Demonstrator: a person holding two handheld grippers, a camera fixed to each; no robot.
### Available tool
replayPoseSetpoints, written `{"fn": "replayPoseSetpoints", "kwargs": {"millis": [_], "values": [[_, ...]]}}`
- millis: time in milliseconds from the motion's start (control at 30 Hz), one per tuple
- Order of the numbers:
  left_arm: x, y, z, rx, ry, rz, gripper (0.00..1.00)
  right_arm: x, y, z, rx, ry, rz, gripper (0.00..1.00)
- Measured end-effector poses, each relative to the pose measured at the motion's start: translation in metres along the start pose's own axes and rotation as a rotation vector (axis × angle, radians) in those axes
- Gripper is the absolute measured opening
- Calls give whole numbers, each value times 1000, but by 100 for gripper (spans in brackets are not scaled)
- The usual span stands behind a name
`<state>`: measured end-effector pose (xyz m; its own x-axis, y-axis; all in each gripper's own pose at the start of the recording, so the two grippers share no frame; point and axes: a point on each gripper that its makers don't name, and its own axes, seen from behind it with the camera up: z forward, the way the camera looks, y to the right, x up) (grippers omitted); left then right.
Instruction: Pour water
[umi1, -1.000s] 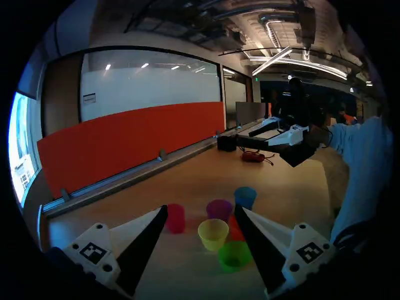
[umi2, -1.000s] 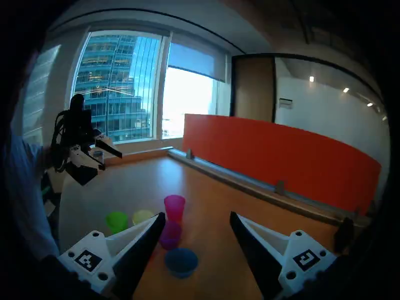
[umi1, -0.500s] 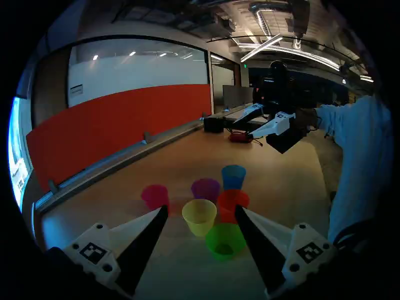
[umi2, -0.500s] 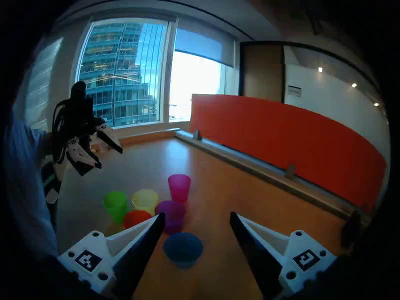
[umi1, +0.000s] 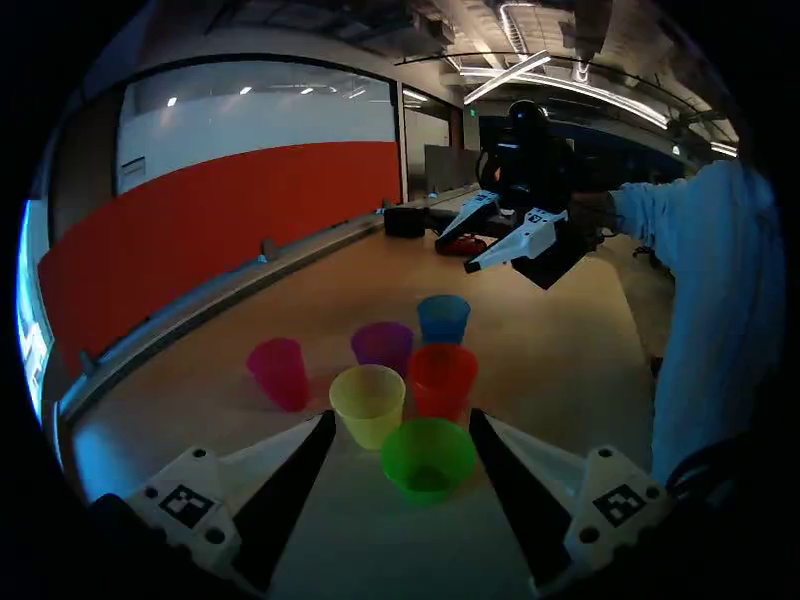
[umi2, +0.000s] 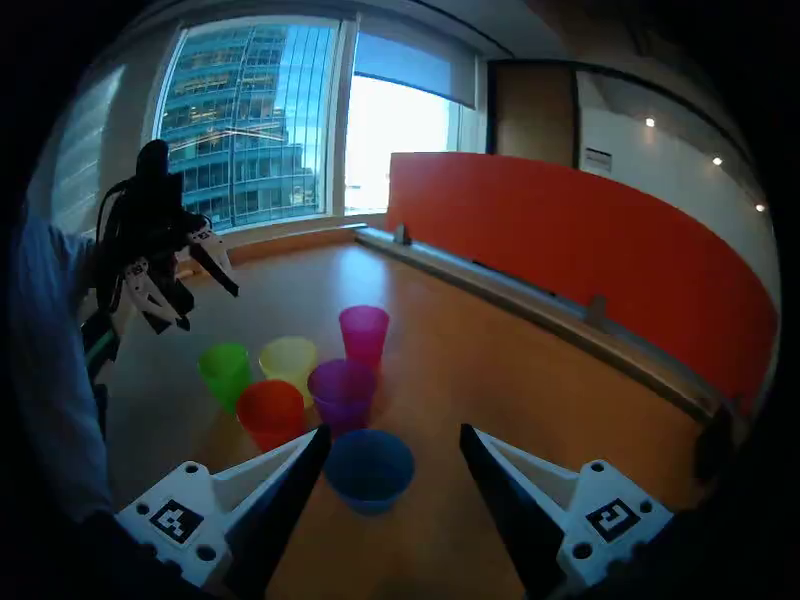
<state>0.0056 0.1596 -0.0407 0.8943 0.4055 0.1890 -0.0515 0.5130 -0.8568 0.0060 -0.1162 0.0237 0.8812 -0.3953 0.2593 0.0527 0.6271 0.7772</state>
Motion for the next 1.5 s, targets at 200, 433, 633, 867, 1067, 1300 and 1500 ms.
{"fn": "replayPoseSetpoints", "kwargs": {"millis": [200,433,633,867,1067,1300,1500], "values": [[-17,10,5,-24,-31,2,100,-19,-5,8,14,-36,-6,100],[-29,17,7,-38,-55,5,100,-38,-10,12,26,-66,-1,100],[-40,17,8,-37,-79,7,100,-49,-11,12,29,-85,-9,100],[-50,14,10,-32,-101,5,100,-58,-15,15,40,-102,-13,100],[-56,13,13,-33,-110,2,100,-65,-17,18,45,-115,-18,100],[-68,13,18,-39,-128,2,100,-72,-18,26,50,-128,-16,100],[-75,12,25,-41,-136,5,100,-78,-20,35,57,-138,-16,100]]}}
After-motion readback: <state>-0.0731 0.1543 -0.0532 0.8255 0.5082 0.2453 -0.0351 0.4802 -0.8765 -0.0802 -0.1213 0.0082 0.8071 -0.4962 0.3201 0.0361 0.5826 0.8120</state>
